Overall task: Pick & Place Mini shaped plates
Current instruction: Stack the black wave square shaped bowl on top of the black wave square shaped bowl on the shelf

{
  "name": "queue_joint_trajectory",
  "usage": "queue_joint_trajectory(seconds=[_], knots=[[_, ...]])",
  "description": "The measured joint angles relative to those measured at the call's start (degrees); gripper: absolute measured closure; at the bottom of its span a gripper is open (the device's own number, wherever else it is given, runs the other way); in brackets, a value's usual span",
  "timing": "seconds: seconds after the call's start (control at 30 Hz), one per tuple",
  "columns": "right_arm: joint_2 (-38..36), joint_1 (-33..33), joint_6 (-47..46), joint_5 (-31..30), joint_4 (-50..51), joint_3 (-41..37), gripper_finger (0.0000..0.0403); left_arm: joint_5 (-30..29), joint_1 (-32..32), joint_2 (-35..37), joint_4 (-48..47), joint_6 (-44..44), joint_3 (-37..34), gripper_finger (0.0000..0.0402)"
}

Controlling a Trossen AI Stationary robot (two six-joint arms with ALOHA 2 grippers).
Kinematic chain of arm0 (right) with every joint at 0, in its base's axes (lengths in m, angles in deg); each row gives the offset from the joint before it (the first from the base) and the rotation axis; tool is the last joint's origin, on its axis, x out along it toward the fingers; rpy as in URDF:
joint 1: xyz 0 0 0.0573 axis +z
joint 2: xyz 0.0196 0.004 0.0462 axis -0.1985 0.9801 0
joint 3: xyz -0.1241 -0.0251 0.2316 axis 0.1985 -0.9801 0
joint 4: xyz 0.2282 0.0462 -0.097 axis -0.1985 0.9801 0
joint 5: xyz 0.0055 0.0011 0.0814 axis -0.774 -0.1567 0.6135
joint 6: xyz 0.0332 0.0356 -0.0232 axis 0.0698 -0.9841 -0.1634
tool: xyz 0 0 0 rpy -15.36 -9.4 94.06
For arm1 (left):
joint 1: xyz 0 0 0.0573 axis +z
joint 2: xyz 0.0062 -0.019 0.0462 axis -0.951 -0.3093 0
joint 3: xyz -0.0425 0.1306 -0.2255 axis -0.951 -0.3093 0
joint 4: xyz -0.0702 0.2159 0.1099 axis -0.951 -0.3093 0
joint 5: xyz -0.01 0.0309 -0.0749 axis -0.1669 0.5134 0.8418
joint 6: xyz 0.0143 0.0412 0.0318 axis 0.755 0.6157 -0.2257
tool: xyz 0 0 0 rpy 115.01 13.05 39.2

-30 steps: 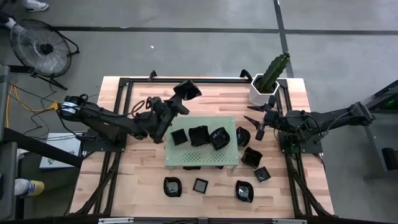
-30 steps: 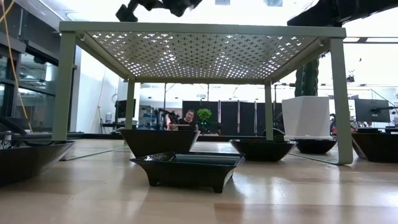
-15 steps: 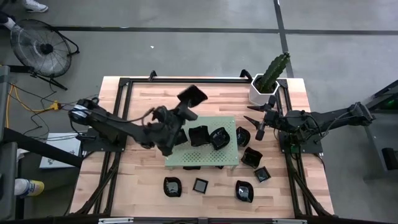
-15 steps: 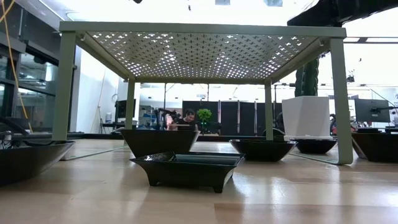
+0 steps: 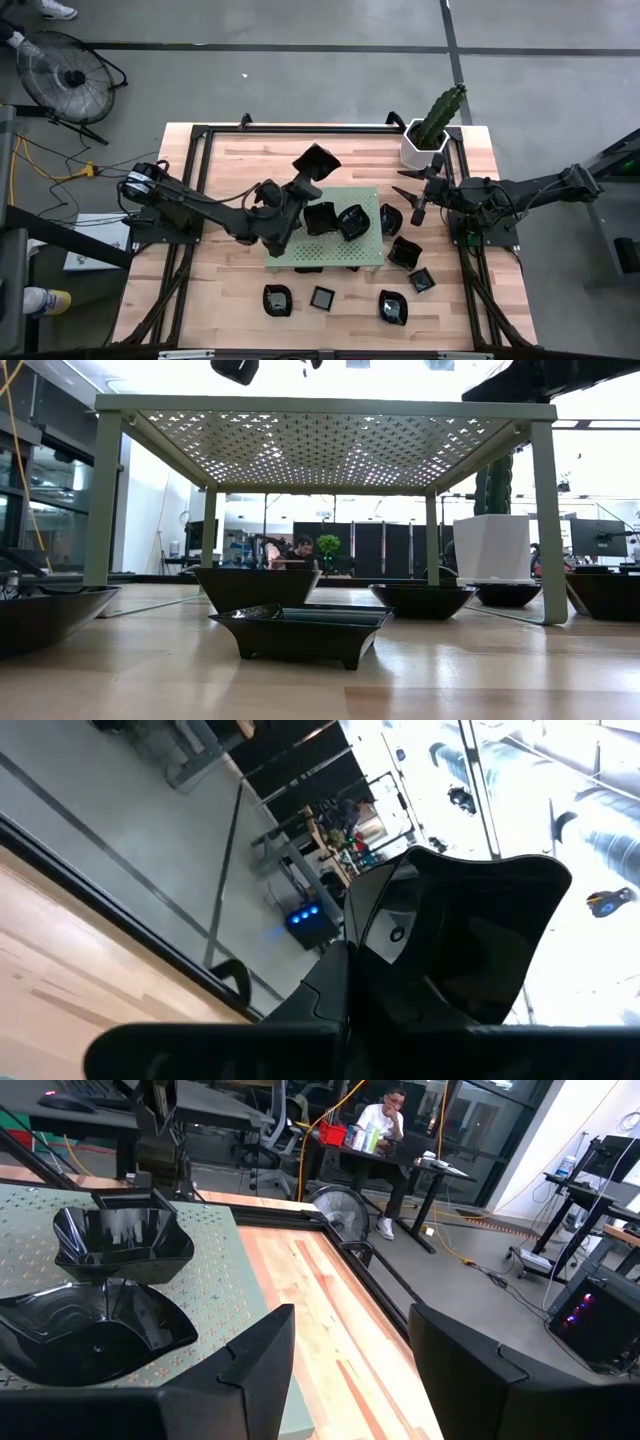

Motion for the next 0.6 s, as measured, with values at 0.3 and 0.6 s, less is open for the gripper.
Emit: queue_joint_trajectory(seconds=[0.3, 0.6], knots=[[0.0, 0.0, 0.0, 0.0, 0.0, 0.0, 0.021, 4.8, 0.0, 4.5, -0.4, 30.2, 0.0, 0.0401], [0.0, 0.0, 0.0, 0.0, 0.0, 0.0, 0.021, 14.9, 0.0, 10.2, -1.4, 77.8, 0.0, 0.0401]])
